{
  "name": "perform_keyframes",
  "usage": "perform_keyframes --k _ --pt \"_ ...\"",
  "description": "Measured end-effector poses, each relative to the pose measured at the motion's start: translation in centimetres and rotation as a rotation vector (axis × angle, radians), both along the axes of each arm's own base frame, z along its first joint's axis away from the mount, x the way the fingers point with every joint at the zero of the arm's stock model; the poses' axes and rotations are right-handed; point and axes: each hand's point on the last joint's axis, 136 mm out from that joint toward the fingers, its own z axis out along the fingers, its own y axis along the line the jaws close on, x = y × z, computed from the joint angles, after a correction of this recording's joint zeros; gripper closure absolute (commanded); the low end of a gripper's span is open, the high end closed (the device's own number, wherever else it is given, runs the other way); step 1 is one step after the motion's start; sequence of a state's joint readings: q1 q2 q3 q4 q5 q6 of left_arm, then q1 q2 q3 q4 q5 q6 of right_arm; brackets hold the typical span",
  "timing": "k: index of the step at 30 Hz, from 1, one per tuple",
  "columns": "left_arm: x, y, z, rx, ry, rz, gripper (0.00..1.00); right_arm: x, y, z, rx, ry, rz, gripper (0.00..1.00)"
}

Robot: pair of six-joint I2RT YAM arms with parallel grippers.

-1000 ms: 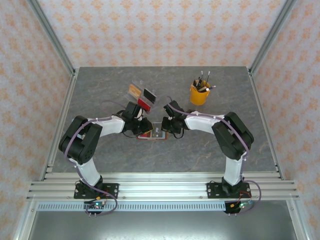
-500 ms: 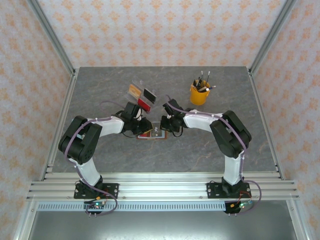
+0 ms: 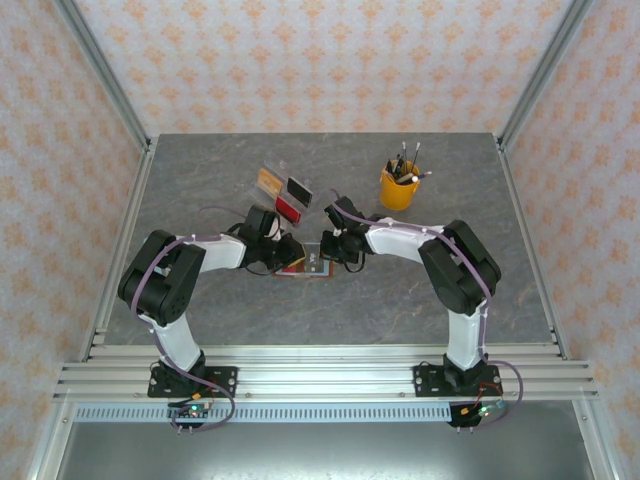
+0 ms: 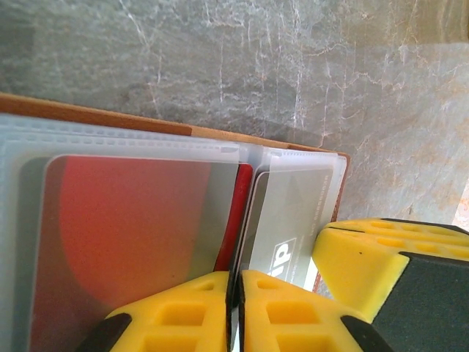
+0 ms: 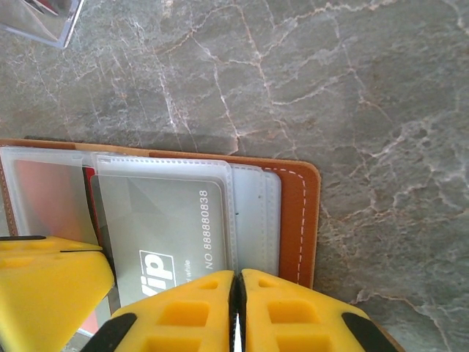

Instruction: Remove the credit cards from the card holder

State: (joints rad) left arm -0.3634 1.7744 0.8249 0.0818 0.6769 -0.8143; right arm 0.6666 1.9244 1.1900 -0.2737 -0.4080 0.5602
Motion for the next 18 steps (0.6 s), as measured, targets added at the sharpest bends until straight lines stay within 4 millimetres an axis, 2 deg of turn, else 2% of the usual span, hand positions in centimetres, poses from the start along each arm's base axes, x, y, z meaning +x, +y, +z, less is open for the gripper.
perform_keyframes --k 9,18 --pt "0.0 0.3 -0.1 -0.01 -0.005 -0.003 1.0 0.1 -0.2 0.0 -0.01 -0.003 -0.005 0.88" --pt "-0.2 1.2 0.0 -0.002 -0.016 0.002 1.0 0.1 0.0 0.2 -0.002 -0.009 -0.003 0.88"
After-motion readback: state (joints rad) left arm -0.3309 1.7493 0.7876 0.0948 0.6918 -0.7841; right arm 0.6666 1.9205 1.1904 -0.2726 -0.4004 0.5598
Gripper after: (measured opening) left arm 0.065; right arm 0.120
